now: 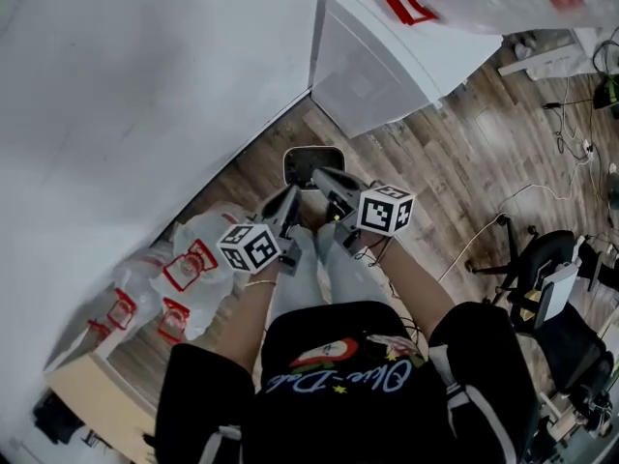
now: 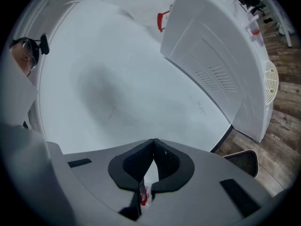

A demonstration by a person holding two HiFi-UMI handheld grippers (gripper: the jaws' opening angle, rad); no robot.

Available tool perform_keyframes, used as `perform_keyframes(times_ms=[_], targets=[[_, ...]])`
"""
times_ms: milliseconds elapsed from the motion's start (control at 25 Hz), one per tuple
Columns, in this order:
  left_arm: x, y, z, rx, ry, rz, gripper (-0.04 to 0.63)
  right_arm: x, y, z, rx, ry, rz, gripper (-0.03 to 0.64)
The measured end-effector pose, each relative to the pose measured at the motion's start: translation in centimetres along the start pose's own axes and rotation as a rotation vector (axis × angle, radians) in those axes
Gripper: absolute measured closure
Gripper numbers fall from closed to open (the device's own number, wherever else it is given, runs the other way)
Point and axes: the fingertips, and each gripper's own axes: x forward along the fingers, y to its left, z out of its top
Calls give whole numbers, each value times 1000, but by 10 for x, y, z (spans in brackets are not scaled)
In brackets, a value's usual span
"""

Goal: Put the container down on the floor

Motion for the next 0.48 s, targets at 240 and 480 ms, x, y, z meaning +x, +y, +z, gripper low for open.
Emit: perform_keyframes(times_ms=[240,480], targets=[[-21,-41,17,99,11,-12,589,-18,39,22,-87,-24,-6,617],[-33,-72,35,127,-1,-28,589,-40,59,46,-136,-63,-42,617]])
